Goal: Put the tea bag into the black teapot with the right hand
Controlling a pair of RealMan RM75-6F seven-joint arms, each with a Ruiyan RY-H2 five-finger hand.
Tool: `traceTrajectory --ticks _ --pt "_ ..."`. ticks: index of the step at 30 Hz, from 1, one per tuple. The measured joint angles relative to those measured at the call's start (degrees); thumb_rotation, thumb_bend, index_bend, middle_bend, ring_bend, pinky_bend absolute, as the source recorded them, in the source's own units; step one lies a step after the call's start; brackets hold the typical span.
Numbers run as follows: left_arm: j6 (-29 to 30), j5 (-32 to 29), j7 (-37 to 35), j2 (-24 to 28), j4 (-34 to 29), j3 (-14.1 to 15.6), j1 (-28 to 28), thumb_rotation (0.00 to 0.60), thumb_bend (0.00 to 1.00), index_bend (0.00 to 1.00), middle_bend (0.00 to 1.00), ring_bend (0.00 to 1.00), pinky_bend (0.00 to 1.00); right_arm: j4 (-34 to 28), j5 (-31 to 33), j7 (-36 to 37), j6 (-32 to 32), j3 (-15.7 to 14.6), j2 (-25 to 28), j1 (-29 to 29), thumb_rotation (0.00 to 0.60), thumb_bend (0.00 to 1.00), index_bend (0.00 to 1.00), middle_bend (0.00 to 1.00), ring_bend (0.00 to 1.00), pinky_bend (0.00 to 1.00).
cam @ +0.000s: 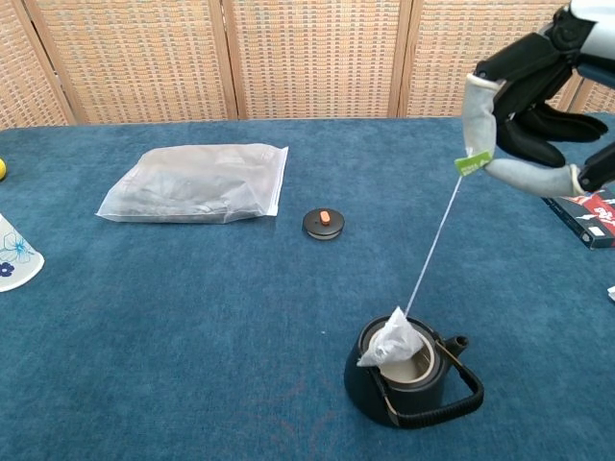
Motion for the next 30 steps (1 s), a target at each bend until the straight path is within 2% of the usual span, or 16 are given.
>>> traceTrajectory --ticks 30 --pt "0.19 0.32 -0.07 0.02 0.06 -0.06 0.13 0.600 0.54 0.03 0.00 0.00 0.00 -0.26 -1.45 0.82 -0.16 -1.49 -1.01 -0.39 0.600 0.68 0.68 0.88 0.91 0.93"
